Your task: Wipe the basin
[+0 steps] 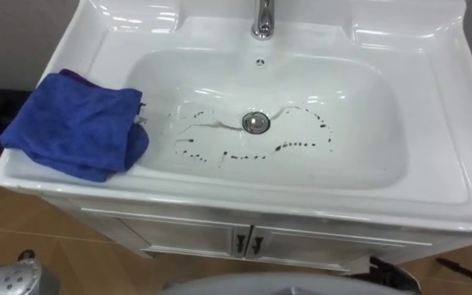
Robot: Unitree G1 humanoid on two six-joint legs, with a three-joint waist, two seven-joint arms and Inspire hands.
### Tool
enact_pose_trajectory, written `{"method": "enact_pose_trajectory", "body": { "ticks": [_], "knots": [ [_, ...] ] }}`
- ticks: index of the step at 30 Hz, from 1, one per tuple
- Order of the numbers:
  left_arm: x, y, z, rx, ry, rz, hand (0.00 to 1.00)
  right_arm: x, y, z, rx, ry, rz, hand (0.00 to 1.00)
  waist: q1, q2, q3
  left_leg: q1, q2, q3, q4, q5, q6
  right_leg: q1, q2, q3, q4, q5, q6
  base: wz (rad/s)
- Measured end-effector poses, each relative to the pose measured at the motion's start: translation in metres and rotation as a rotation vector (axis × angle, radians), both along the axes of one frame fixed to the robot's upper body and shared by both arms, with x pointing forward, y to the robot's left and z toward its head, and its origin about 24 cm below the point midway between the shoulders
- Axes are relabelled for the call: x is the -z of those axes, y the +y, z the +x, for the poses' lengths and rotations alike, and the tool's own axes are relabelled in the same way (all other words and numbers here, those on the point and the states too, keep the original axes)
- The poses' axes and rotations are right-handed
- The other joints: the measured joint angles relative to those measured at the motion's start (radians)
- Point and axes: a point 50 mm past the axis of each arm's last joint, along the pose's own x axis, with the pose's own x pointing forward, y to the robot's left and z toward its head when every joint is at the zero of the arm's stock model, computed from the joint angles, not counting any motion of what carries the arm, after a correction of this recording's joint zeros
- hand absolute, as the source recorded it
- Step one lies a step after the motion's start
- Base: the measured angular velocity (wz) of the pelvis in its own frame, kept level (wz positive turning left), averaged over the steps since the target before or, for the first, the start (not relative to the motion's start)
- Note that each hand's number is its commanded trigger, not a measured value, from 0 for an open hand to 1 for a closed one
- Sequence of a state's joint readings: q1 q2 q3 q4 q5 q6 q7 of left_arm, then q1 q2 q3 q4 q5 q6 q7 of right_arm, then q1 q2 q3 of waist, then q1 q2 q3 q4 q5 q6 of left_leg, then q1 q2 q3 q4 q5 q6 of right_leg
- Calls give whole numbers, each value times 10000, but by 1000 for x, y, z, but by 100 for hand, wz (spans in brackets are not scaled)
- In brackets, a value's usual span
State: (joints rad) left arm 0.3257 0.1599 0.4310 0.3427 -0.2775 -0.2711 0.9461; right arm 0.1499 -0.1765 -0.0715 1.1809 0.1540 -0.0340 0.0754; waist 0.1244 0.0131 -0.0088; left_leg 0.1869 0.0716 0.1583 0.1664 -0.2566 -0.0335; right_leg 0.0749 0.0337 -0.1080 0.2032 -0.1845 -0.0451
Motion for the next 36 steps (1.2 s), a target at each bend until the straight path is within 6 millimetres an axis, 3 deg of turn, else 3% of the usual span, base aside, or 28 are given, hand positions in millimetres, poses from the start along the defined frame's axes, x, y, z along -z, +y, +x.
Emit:
{"method": "enact_pose_trajectory", "body": {
  "ticks": [6,10,15,18,23,28,36],
  "knots": [
    [-22,6,11,92,-724,909,0,0,1,1,-63,-17,70,0,-41,24,6,-4,-12,0,-2,0,0,-45,-11,1,0,-16,-2,0],
    [-50,10,18,35,-1733,1853,0,1,2,-7,57,134,99,0,-55,17,13,5,-12,-7,-1,0,0,-6,-5,4,-35,-19,0,0],
    [-79,12,29,432,-2710,2715,0,1,2,-6,94,105,74,0,-89,122,23,-2,-2,-48,0,0,0,64,-4,-78,-176,-14,0,1],
    [-88,12,31,572,-2789,3227,0,0,0,-6,87,87,5,0,-85,227,87,-9,-5,-49,-12,0,-1,61,0,-78,-197,-14,0,0],
    [-116,12,31,575,-3331,4559,0,-1,-3,-6,183,77,-142,0,-102,319,96,-9,-9,-55,-27,0,-1,110,24,-65,-325,-6,5,0],
    [-135,11,36,952,-2982,6156,0,-1,-3,-7,214,100,-140,0,-99,375,93,-6,-4,-53,-33,1,-2,138,27,-66,-309,-6,6,0],
    [-142,2,47,2322,-916,8231,0,0,-6,-17,315,387,-198,0,-185,336,112,23,-6,-84,-34,-2,-5,218,13,-110,-375,-5,6,1]
  ]
}}
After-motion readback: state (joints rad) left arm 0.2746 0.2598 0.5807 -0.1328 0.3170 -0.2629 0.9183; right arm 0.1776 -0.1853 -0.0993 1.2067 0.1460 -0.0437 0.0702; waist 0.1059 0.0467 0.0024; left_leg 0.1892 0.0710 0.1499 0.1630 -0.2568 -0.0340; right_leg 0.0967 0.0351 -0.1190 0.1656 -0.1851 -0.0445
